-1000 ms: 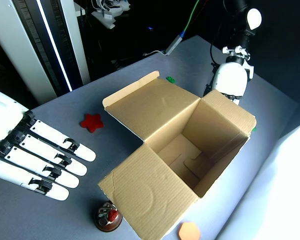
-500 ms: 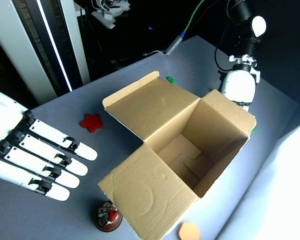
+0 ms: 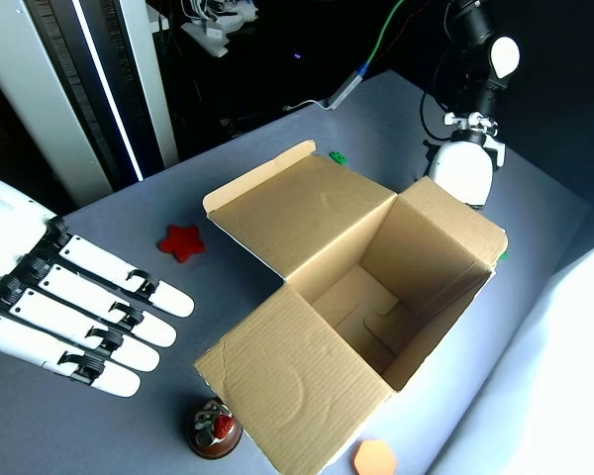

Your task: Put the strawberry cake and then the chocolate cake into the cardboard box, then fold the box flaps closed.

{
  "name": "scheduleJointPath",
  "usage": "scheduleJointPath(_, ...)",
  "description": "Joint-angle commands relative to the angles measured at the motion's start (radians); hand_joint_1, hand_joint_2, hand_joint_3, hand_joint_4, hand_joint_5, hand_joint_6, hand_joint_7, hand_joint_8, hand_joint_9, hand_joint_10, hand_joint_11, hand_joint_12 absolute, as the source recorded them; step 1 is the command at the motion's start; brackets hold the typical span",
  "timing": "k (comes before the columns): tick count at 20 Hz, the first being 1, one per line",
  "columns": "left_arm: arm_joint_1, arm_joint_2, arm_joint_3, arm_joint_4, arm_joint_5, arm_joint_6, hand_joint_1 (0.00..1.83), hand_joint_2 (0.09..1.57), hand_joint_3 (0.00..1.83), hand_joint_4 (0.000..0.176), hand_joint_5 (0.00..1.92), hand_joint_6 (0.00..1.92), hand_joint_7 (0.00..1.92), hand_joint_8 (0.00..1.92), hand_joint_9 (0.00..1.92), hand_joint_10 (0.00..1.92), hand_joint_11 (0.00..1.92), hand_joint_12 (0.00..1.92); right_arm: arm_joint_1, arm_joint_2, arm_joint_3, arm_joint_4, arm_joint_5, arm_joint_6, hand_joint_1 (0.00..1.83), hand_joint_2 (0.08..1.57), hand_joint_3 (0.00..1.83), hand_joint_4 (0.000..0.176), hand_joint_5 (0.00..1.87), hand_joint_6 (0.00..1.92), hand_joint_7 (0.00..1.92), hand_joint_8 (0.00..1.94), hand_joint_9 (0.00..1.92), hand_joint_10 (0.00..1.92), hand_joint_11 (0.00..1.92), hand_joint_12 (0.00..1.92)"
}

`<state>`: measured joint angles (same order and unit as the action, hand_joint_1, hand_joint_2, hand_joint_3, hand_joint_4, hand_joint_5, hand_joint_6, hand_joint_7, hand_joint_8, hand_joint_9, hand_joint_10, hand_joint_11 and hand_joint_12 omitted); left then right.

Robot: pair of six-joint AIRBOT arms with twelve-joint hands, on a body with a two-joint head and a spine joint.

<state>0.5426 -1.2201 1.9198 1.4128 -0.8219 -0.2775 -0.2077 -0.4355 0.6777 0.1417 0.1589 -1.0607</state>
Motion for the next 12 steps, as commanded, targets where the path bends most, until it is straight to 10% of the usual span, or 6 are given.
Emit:
scheduleJointPath(1,0.0,-0.004,0.012,-0.049,-0.016,0.003,1.25,0.98,0.0,0.067,0.12,0.0,0.14,0.0,0.09,0.0,0.0,0.38,0.007,0.012,0.001,0.002,0.111,-0.006,1.21,1.0,0.0,0.0,0.06,0.01,0.14,0.0,0.14,0.0,0.0,0.42)
scheduleJointPath(8,-0.002,-0.028,0.051,-0.045,-0.016,0.004,1.26,0.98,0.0,0.069,0.14,0.01,0.17,0.0,0.14,0.01,0.0,0.46,0.007,0.012,0.001,0.002,0.112,-0.006,1.2,1.02,0.01,0.0,0.06,0.0,0.14,0.0,0.14,0.0,0.0,0.42)
scheduleJointPath(12,-0.002,-0.027,0.055,-0.045,-0.017,0.005,1.3,1.04,0.02,0.048,0.39,0.03,0.54,0.02,0.58,0.07,0.12,1.19,0.007,0.012,0.001,0.002,0.112,-0.006,1.21,1.01,0.0,0.003,0.04,0.0,0.12,0.0,0.13,0.0,0.0,0.43)
